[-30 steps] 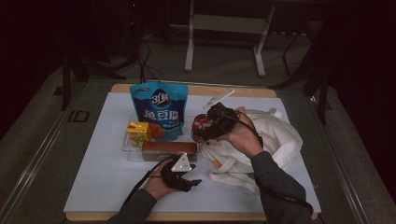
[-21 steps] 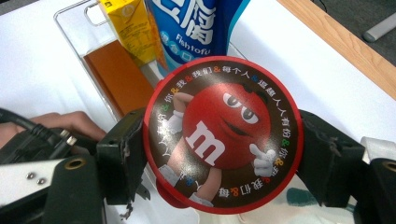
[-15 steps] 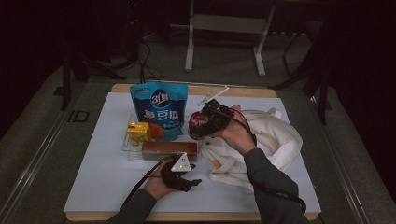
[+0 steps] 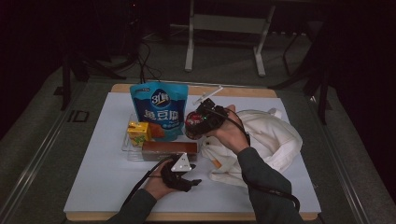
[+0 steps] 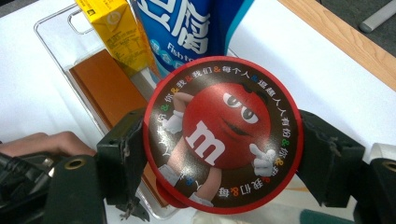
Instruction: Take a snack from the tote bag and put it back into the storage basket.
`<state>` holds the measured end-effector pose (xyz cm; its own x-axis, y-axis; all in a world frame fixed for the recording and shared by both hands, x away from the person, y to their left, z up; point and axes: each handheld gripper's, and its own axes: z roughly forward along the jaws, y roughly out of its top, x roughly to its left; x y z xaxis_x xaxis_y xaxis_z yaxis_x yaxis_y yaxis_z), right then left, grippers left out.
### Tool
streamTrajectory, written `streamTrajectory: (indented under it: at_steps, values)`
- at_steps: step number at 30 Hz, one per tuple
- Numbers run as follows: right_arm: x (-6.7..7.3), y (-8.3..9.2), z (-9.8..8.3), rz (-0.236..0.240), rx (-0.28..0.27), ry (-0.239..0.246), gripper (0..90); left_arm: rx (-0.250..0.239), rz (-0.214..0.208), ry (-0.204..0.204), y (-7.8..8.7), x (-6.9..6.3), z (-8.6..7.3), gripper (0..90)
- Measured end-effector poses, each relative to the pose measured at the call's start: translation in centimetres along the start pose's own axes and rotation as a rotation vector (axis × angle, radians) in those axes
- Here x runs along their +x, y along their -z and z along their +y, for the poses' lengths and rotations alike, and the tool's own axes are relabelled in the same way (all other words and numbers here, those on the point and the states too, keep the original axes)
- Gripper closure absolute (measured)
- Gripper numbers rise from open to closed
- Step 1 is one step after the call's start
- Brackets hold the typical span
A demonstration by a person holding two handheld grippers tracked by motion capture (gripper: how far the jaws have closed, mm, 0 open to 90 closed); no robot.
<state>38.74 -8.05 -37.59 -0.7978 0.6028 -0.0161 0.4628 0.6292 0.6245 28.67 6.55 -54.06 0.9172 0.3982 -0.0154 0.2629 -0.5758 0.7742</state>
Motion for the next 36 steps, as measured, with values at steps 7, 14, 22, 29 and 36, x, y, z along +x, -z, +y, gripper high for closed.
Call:
streamTrajectory:
  at_steps: [7, 14, 22, 29, 36]
  values:
    - [0.4, -0.9, 0.3, -0.003, 0.002, -0.012, 25.5, 0.001, 0.001, -0.001, 0.0, 0.0, 0.0, 39.7]
    - [0.3, -1.7, 0.2, -0.01, 0.007, -0.035, 25.5, 0.0, 0.001, -0.003, 0.0, 0.0, 0.0, 39.7]
    - [0.2, -2.4, 0.3, -0.014, 0.006, -0.057, 25.5, 0.0, 0.002, -0.004, 0.0, 0.0, 0.0, 39.7]
    - [0.2, -3.1, 0.2, -0.014, 0.011, -0.072, 25.5, 0.001, 0.003, -0.006, 0.0, 0.0, 0.0, 39.7]
    - [0.2, -3.8, 0.1, -0.029, 0.025, -0.079, 25.5, 0.001, 0.002, -0.005, 0.0, 0.0, 0.0, 39.7]
